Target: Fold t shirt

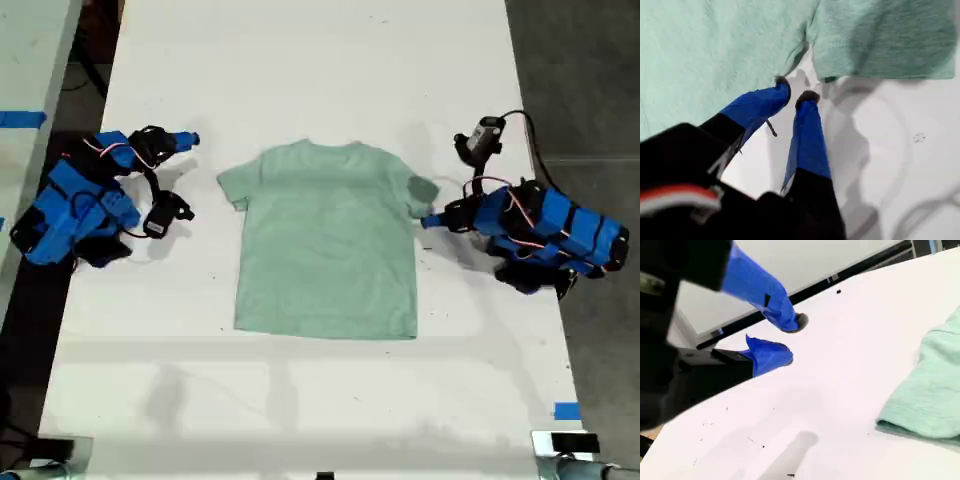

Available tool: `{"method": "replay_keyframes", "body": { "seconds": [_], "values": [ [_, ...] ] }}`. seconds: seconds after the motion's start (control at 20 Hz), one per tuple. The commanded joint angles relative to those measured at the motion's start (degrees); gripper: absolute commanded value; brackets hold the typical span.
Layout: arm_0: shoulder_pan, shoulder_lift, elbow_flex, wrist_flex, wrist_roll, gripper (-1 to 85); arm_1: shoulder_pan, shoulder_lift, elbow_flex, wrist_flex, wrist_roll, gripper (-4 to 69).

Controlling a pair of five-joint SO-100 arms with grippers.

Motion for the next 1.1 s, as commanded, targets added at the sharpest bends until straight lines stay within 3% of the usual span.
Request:
{"method": "replay_keyframes", "body": {
  "seconds": [0.0,0.05,0.15,0.25,0.35,0.4,0.45,0.5,0.55,0.6,0.65,0.7,0.75,0.8,0.85,0.9,1.05],
  "values": [
    [-0.62,0.53,2.46,0.09,0.44,6.4,0.62,0.7,3.16,-0.09,-1.14,5.7],
    [-0.62,0.53,2.46,0.09,0.44,6.4,0.62,0.7,3.16,-0.09,-1.14,5.7],
    [-0.79,0.53,2.46,0.09,-6.15,6.4,0.53,0.7,3.16,-0.09,-0.44,5.6],
    [7.29,0.53,2.46,-0.35,-6.42,6.9,-5.8,0.7,3.16,-0.09,6.42,5.6],
    [13.62,0.53,2.46,-0.53,-9.67,6.2,-8.0,0.62,3.16,0.0,5.1,3.3],
    [13.36,0.53,2.46,0.09,-16.7,6.2,-7.21,0.7,3.16,-1.14,21.27,4.3],
    [12.74,0.53,2.46,0.09,-26.63,7.7,-10.11,0.7,2.64,0.79,46.05,8.9],
    [13.54,0.53,2.46,0.09,-31.82,9.0,-10.99,0.79,1.93,0.18,35.95,1.0],
    [13.89,0.53,2.46,-0.53,-35.24,10.9,-14.06,0.88,-0.88,0.53,30.15,1.2],
    [11.51,0.53,2.46,-2.46,-37.35,5.7,-11.78,0.79,-1.32,-3.87,29.97,1.2],
    [11.25,0.53,2.46,-2.64,-39.81,-0.2,-9.14,0.35,-2.9,-9.58,24.7,1.2],
    [14.24,0.53,2.46,-1.76,-38.14,3.2,-6.5,-3.34,-8.44,-8.88,21.88,1.1],
    [17.31,0.53,2.46,-2.46,-31.03,3.3,-1.58,-12.04,-17.93,-4.66,19.16,1.1],
    [18.11,0.53,2.46,-3.69,-33.22,4.3,3.69,-20.92,-26.98,-1.32,15.64,1.6],
    [17.67,0.62,2.46,-6.33,-30.32,8.2,9.05,-28.56,-35.07,1.05,11.78,2.5],
    [17.31,0.62,2.46,-11.43,-19.34,6.2,13.89,-35.68,-41.66,1.93,7.38,6.0],
    [10.9,0.62,2.46,-19.6,-1.76,4.2,23.82,-58.62,-56.78,2.64,-1.93,28.0]
  ]
}}
